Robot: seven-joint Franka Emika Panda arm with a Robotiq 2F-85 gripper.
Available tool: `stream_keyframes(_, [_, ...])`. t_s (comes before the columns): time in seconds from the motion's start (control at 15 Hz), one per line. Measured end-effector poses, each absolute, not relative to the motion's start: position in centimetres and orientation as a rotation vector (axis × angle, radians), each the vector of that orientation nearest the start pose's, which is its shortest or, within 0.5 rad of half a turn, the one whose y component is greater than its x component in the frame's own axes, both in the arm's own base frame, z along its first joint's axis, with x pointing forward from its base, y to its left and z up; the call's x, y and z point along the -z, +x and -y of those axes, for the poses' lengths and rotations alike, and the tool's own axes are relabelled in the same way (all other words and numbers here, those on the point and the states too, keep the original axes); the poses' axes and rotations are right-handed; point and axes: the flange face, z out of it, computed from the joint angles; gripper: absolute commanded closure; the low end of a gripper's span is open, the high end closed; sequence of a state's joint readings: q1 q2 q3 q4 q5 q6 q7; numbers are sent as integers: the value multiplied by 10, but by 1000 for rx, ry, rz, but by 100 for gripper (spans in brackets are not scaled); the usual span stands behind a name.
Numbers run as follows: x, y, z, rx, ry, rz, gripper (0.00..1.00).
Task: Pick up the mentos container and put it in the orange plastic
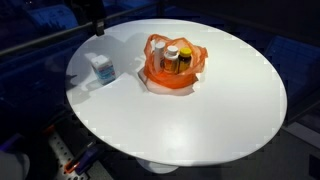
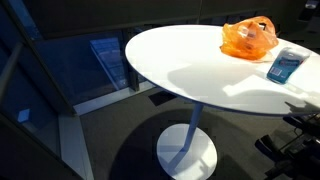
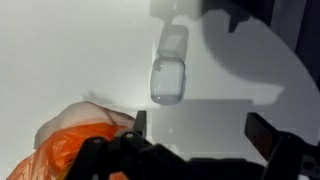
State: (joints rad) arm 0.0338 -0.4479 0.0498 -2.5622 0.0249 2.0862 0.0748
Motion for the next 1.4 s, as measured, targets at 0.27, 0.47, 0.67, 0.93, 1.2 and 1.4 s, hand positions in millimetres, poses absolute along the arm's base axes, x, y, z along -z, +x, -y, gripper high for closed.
stream_keyframes(0.27, [-406, 391, -28, -54, -3139, -33, 0])
stream_keyframes(0.47, [-406, 391, -29, -54, -3140, -30, 0])
stream_keyframes(0.67, [-399, 391, -29, -65, -3140, -32, 0])
stream_keyframes(0.93, [-379, 395, -30, -12, -3138, -21, 0])
stream_keyframes(1.2, [-360, 397, -34, 9, -3136, -4, 0])
stream_keyframes(1.4, [-347, 398, -36, -26, -3136, 3, 0])
